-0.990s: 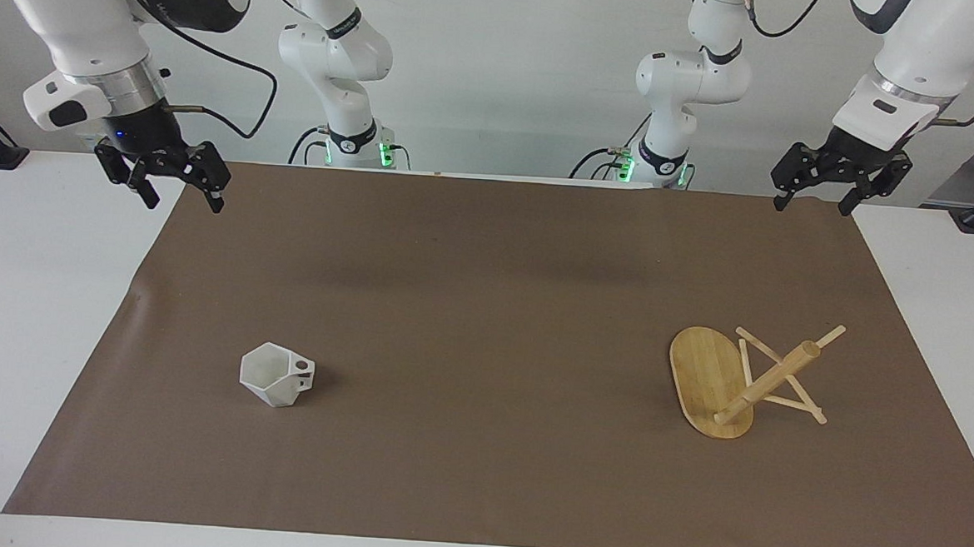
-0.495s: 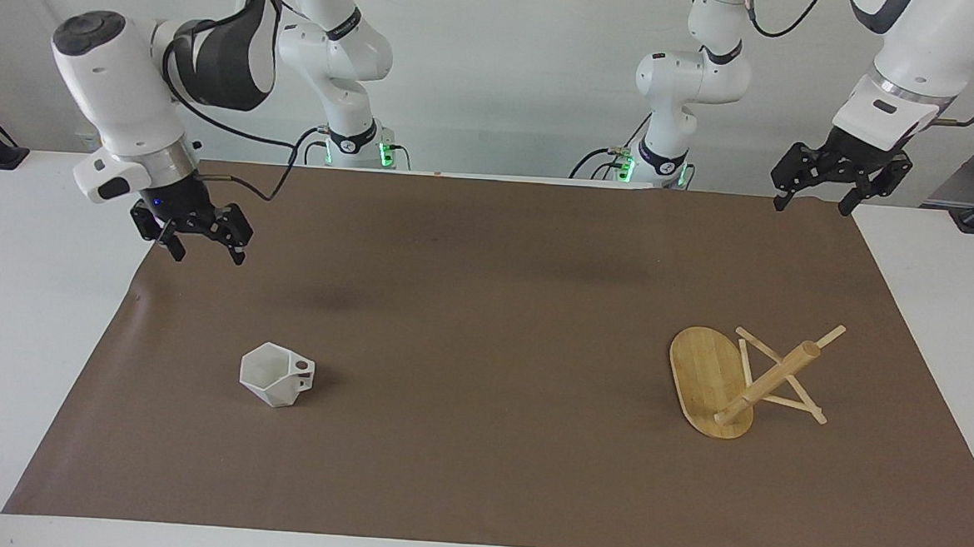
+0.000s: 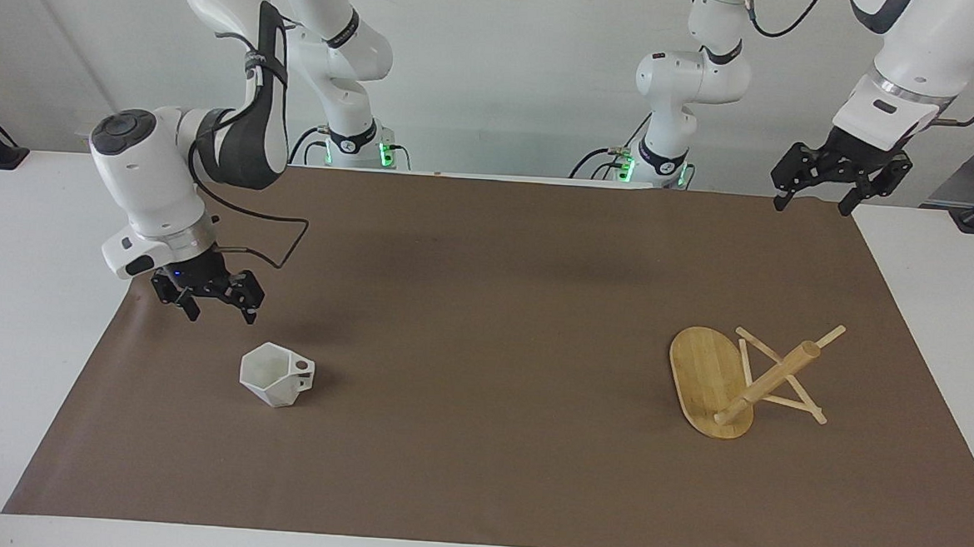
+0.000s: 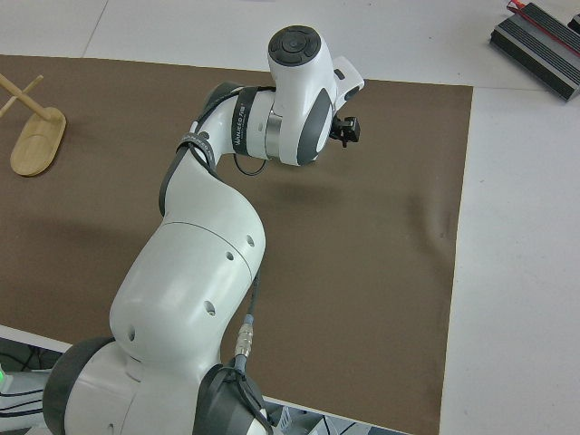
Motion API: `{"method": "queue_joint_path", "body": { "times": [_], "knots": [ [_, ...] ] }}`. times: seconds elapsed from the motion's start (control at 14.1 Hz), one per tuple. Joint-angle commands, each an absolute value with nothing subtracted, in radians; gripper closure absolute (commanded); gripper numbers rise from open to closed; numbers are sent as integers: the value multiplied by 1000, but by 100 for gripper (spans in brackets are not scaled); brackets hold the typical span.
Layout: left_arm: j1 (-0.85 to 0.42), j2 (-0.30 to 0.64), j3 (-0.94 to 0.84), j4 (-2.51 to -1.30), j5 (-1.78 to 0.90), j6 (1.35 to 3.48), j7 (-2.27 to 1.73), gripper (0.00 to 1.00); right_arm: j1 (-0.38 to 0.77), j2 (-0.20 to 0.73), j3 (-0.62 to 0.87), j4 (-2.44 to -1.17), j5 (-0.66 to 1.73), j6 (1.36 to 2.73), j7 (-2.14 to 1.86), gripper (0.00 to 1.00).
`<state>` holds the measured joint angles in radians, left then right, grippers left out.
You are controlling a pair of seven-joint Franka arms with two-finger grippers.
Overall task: Hang cup on rack
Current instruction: 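Reach the right gripper to the white cup and grasp it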
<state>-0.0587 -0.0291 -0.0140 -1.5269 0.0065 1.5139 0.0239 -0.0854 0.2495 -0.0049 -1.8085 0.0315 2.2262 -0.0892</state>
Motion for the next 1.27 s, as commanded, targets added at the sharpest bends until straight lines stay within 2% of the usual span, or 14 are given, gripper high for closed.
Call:
{"method": "queue_joint_path", "body": {
  "times": [0.0, 0.71, 1.2],
  "knots": [
    [-48, -49, -20, -1554, -2, 1523, 17, 0, -66, 293, -2, -1805, 25, 2311, -106, 0],
    [-48, -49, -20, -1554, -2, 1523, 17, 0, -68, 394, -2, -1804, 38, 2480, -104, 0],
    [-48, -49, -20, -1554, -2, 1523, 17, 0, -71, 411, -3, -1793, 38, 2468, -112, 0]
  ]
}}
